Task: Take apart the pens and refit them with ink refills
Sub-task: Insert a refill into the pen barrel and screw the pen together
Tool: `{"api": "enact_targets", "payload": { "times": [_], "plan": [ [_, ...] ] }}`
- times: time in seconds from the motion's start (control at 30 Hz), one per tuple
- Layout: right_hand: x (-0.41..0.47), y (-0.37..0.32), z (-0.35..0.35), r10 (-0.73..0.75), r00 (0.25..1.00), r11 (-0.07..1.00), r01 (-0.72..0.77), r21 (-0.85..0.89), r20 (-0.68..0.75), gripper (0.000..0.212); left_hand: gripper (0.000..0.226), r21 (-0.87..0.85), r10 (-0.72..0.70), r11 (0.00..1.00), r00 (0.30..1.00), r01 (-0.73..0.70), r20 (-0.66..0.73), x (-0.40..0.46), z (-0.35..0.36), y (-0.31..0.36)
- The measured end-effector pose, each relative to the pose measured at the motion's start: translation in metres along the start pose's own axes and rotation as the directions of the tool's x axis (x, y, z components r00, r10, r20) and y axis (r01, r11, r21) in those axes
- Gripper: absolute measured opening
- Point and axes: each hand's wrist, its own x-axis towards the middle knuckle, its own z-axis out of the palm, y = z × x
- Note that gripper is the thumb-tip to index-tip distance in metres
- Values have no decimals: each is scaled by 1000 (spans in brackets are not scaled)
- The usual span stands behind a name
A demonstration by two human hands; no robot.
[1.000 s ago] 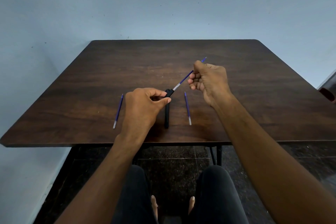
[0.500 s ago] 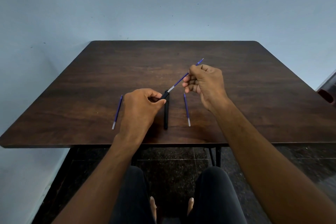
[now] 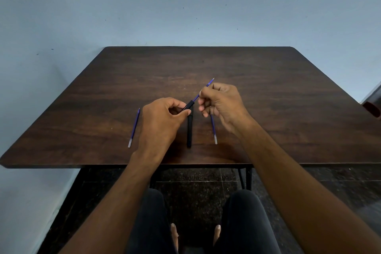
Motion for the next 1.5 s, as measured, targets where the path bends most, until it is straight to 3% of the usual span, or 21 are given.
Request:
{"api": "enact_targets", "payload": {
  "times": [0.3,0.4,0.53,0.93,1.1,1.2,1.3,1.5],
  "plan": [
    [1,6,3,51,992,999,-49,-22,112,6,13,12,47,999,998,-47,-50,2,-4,-1],
    [2,4,0,2,998,997,-6,71,61,10,20,8,41,999,998,-41,-43,3,-8,-2],
    [1,5,-1,-40,999,991,37,132,20,12,12,3,29,1000,998,-29,-51,4,-9,-2],
    [-2,-3,14,-85,995,996,84,35,49,22,14,-10,15,1000,996,-16,-84,0,-17,-4],
    [-5,-2,16,-117,992,973,126,-195,56,15,18,-7,-20,1000,987,19,-157,2,-39,-19],
    [-5,3,18,-116,984,887,162,-433,132,5,18,-9,-48,999,983,48,-176,5,-48,-24],
    [-8,7,32,-103,958,742,253,-621,268,12,17,-7,-52,999,984,51,-172,4,-49,-25],
    [-10,10,53,-6,847,404,488,-774,531,27,17,-11,-54,999,985,52,-164,3,-48,-32]
  ]
}}
